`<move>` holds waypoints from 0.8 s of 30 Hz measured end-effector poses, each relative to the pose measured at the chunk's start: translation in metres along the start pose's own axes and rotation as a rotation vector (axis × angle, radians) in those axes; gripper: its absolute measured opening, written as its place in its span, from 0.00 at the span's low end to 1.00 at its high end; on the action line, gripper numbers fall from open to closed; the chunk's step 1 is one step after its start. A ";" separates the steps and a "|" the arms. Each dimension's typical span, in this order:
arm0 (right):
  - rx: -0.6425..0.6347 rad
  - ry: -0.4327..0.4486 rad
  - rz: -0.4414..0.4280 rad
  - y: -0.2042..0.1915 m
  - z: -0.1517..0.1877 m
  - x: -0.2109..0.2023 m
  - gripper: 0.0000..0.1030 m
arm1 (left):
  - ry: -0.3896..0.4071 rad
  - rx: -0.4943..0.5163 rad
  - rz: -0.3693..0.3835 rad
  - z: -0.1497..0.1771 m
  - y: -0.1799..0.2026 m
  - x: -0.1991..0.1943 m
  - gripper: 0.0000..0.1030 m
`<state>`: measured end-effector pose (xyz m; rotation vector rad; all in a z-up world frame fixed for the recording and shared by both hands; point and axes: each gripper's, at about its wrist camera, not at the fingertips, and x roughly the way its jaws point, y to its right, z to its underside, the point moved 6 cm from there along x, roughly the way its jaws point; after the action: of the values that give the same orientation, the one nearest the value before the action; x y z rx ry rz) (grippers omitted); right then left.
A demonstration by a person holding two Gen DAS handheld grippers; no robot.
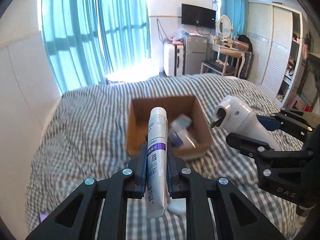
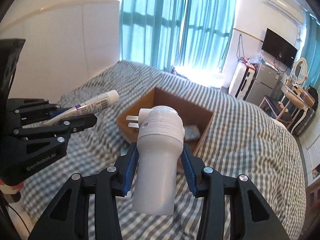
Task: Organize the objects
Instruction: 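Carry the toothpaste tube and white device into the box and release both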
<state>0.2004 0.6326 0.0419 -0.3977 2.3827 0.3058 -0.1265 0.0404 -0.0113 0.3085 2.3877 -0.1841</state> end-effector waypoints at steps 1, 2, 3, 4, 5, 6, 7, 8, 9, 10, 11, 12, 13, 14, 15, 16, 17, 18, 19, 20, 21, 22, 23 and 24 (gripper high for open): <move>0.007 0.012 0.002 0.003 -0.009 0.001 0.41 | 0.010 0.001 -0.005 -0.013 -0.003 0.004 0.15; 0.013 0.024 0.006 0.005 -0.018 0.002 0.41 | 0.017 0.000 -0.003 -0.020 -0.005 0.008 0.15; 0.018 0.030 0.007 0.007 -0.025 0.005 0.41 | 0.023 -0.002 -0.002 -0.028 -0.006 0.012 0.15; 0.029 0.037 0.008 0.011 -0.034 0.010 0.41 | 0.028 -0.002 -0.002 -0.034 -0.008 0.016 0.15; 0.037 0.038 0.007 0.014 -0.040 0.014 0.41 | 0.035 0.000 -0.001 -0.044 -0.010 0.024 0.15; 0.041 0.037 0.007 0.016 -0.045 0.020 0.41 | 0.042 0.003 0.005 -0.051 -0.010 0.030 0.15; 0.043 0.034 0.013 0.019 -0.052 0.029 0.41 | 0.050 0.005 0.018 -0.058 -0.012 0.040 0.15; 0.041 0.026 0.020 0.022 -0.056 0.038 0.41 | 0.046 0.004 0.026 -0.061 -0.013 0.050 0.15; 0.040 0.016 0.023 0.024 -0.060 0.047 0.41 | 0.033 0.004 0.034 -0.064 -0.014 0.062 0.15; 0.043 0.006 0.024 0.027 -0.063 0.058 0.41 | 0.020 0.008 0.035 -0.066 -0.015 0.074 0.15; 0.052 -0.007 0.023 0.031 -0.066 0.073 0.41 | 0.004 0.018 0.030 -0.067 -0.016 0.090 0.15; 0.061 -0.019 0.021 0.034 -0.066 0.084 0.41 | -0.009 0.028 0.026 -0.068 -0.016 0.102 0.15; 0.075 -0.035 0.018 0.038 -0.067 0.099 0.41 | -0.020 0.035 0.025 -0.068 -0.015 0.113 0.15; 0.084 -0.046 0.016 0.042 -0.068 0.110 0.41 | -0.038 0.041 0.026 -0.066 -0.015 0.128 0.15; 0.096 -0.061 0.013 0.046 -0.067 0.123 0.41 | -0.052 0.044 0.029 -0.065 -0.015 0.139 0.15; 0.107 -0.076 0.010 0.049 -0.065 0.135 0.41 | -0.067 0.047 0.031 -0.062 -0.016 0.149 0.15; 0.119 -0.092 0.009 0.053 -0.063 0.149 0.41 | -0.083 0.052 0.031 -0.058 -0.016 0.163 0.15; 0.122 -0.108 0.010 0.055 -0.059 0.161 0.41 | -0.092 0.056 0.033 -0.055 -0.016 0.172 0.15; 0.124 -0.123 0.013 0.057 -0.056 0.172 0.41 | -0.101 0.060 0.037 -0.050 -0.016 0.181 0.15; 0.128 -0.141 0.015 0.060 -0.053 0.184 0.41 | -0.118 0.064 0.048 -0.046 -0.016 0.193 0.15; 0.133 -0.155 0.014 0.062 -0.050 0.193 0.41 | -0.128 0.067 0.055 -0.043 -0.016 0.200 0.15; 0.144 -0.172 0.013 0.065 -0.047 0.206 0.41 | -0.141 0.073 0.061 -0.039 -0.016 0.209 0.15; 0.149 -0.180 0.011 0.066 -0.045 0.212 0.41 | -0.156 0.085 0.063 -0.035 -0.015 0.220 0.15; 0.152 -0.186 0.009 0.067 -0.042 0.218 0.41 | -0.166 0.091 0.063 -0.031 -0.015 0.227 0.15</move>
<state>-0.0048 0.6376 -0.0663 -0.2753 2.2081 0.1568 -0.3136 0.0715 -0.1404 0.3951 2.2060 -0.2786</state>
